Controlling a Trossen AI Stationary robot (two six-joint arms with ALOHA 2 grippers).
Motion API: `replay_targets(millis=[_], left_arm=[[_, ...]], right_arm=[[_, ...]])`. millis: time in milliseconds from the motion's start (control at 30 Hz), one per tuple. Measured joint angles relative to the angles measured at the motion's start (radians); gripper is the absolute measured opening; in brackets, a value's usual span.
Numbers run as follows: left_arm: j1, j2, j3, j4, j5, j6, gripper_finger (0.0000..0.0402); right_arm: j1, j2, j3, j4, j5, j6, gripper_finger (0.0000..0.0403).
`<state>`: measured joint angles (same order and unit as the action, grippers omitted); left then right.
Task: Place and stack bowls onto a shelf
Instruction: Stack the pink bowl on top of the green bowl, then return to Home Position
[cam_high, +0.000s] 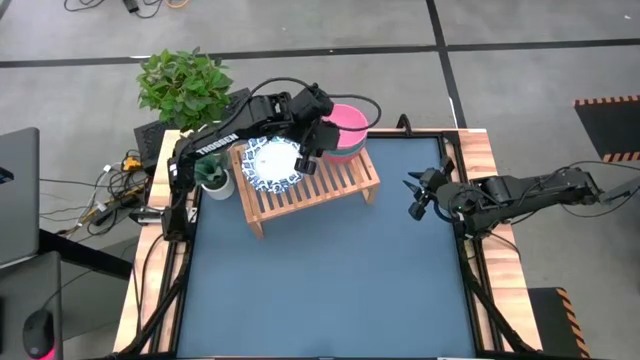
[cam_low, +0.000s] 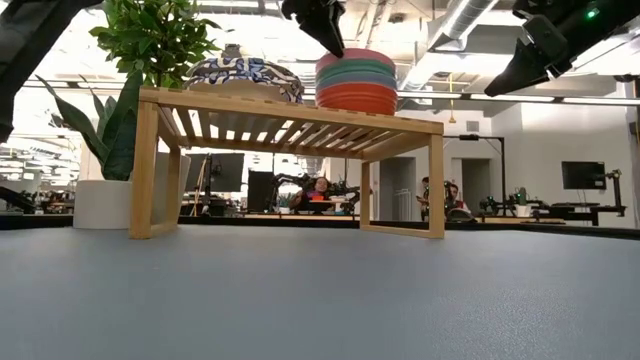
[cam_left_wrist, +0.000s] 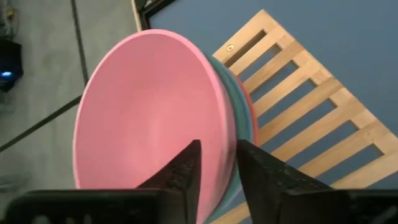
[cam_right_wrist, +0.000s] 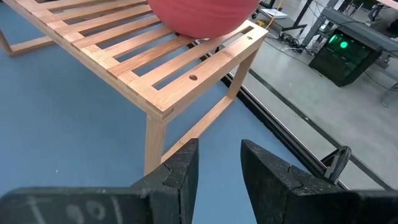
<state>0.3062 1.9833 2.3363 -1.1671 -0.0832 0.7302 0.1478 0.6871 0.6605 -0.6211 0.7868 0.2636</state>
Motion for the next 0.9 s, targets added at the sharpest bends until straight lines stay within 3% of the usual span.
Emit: replay_targets(millis=[167,333,500,667,767,833,900], left_arm=[[-0.034,-0.001,0.014,-0.010,-0.080,-0.023,0.0124],[-0.102,-0.025,0.020,0.009,-0.176,-0.059,0.0132],[-0.203,-0.043,0.020,0.009,-0.373,-0.079,0.0130],[-0.315,-0.058,0.019,-0.002,-0.527,-0.191,0.0131],[-0.359,-0.068,0.018,-0.010,-0.396,-0.223,0.0130],[-0.371,-0.082,0.018,-0.015,-0.195,-0.263,0.0130],[-0.369,-0.092,0.018,-0.012,0.076,-0.297,0.0130]], right_arm=[[0.000,0.000,0.000,0.003,0.000,0.000,0.0145],[0.000,0.000,0.000,0.067,0.000,-0.050,0.0145],[0.000,0.000,0.000,0.214,0.000,-0.155,0.0145],[0.001,0.000,0.000,0.226,-0.003,-0.165,0.0145],[0.001,0.000,0.000,0.238,-0.003,-0.160,0.0145],[0.000,0.000,0.000,0.287,-0.003,-0.160,0.0145],[0.002,-0.004,0.000,0.331,-0.007,-0.159,0.0145]])
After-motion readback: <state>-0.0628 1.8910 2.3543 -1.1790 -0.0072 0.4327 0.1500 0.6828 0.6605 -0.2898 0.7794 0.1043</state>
